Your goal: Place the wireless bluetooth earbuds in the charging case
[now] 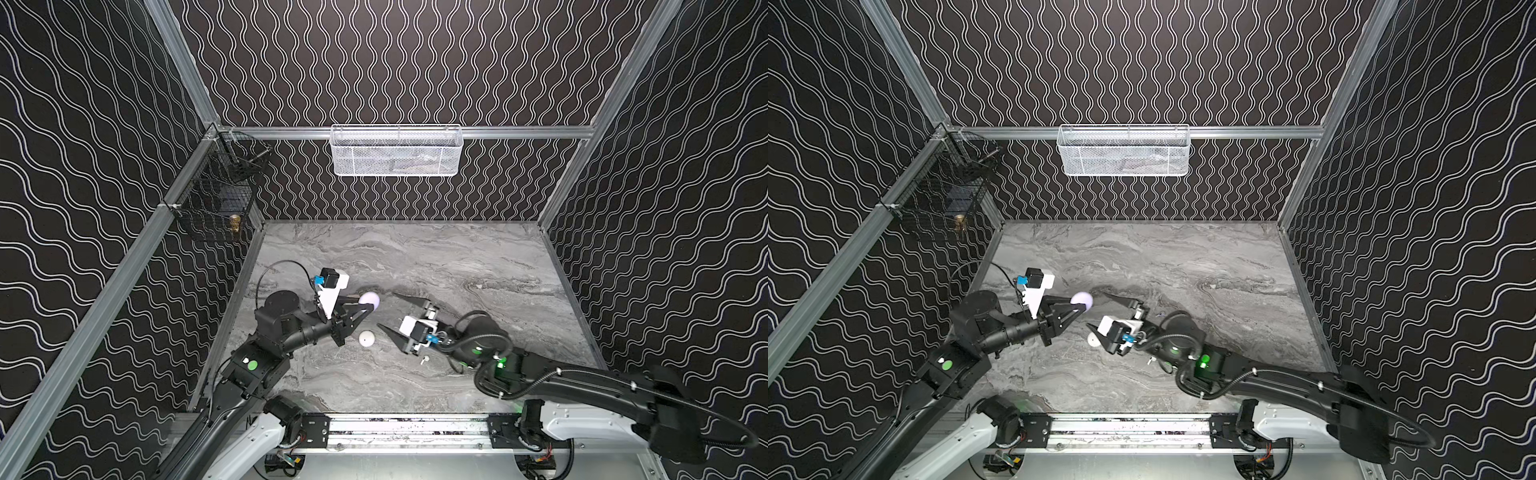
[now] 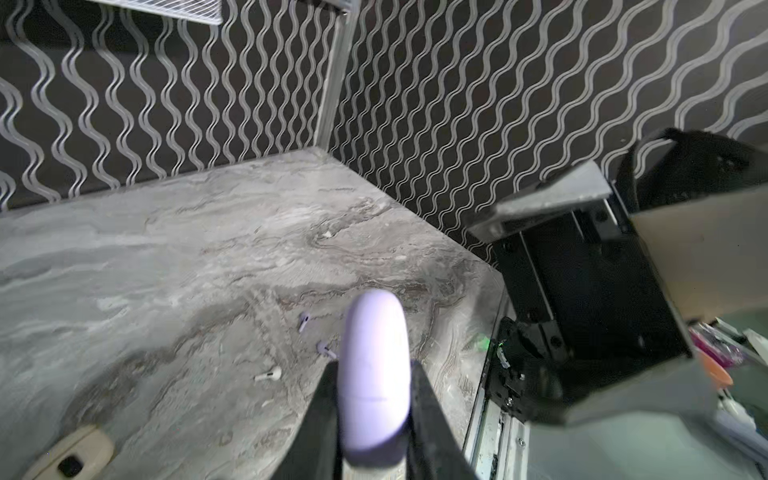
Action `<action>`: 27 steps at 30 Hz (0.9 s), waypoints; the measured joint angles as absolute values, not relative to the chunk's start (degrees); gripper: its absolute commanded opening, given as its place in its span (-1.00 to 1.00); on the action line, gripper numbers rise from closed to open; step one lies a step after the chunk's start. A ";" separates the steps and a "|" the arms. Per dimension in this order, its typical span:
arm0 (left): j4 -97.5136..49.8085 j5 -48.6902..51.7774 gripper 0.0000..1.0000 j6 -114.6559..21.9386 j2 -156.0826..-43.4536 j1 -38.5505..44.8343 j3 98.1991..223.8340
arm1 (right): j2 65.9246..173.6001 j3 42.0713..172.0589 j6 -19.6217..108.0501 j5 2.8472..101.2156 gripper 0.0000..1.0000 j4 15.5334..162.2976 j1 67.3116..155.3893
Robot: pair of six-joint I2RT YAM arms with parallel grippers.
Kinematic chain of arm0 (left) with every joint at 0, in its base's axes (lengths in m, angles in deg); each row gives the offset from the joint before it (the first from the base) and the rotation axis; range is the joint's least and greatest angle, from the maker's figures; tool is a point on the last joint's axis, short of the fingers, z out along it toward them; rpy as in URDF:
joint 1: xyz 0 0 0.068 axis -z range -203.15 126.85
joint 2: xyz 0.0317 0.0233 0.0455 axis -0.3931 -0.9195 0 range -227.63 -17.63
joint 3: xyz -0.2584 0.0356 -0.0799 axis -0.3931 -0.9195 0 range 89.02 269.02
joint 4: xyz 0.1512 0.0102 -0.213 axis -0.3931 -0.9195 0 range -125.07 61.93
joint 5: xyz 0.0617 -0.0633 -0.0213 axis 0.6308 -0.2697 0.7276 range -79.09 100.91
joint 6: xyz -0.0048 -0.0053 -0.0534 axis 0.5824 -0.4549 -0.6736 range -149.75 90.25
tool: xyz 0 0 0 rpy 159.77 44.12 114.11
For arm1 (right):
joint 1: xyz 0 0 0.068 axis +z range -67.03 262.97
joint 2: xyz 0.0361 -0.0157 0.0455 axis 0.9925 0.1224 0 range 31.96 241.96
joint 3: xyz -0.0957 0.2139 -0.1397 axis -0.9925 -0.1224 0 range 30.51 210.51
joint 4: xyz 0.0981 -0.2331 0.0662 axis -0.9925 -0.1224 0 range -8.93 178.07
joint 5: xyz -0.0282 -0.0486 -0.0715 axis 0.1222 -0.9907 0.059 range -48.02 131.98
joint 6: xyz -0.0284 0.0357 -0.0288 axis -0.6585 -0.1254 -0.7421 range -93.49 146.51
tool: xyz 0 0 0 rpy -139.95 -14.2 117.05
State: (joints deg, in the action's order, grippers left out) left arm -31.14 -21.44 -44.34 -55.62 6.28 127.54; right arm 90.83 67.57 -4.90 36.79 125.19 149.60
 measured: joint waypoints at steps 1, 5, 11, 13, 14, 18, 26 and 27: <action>-27.86 -22.25 -1.00 -43.88 -56.17 6.30 125.97 | 89.65 67.40 -3.51 36.24 -0.05 124.66 149.60; -14.40 -23.63 -1.00 -42.11 -60.72 6.39 121.11 | 86.00 67.26 0.67 33.79 -0.13 121.87 149.14; 12.61 -25.47 -1.00 -42.20 -69.37 6.68 108.28 | 84.01 66.17 4.97 33.57 -0.13 117.52 144.46; 22.91 -27.59 -1.00 -42.11 -72.56 6.85 104.59 | 84.69 66.17 6.37 34.34 -0.07 116.32 142.43; 25.68 -28.35 -1.00 -41.68 -73.50 6.85 103.45 | 85.15 66.17 6.53 34.80 -0.04 115.73 141.90; 32.15 -30.43 -1.00 -40.06 -73.57 7.16 103.39 | 86.75 65.87 6.66 37.68 0.00 113.69 140.96; 31.37 -31.19 -1.00 -36.50 -71.43 8.71 104.11 | 88.49 65.93 7.47 42.73 0.04 111.27 139.87; 31.17 -31.04 -1.00 -36.15 -71.56 8.75 104.11 | 88.67 66.17 7.49 43.26 0.05 110.96 139.87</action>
State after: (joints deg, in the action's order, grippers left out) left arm 31.17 -31.04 -36.15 -71.56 8.75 104.11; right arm 88.67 66.17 7.49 43.26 110.96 139.87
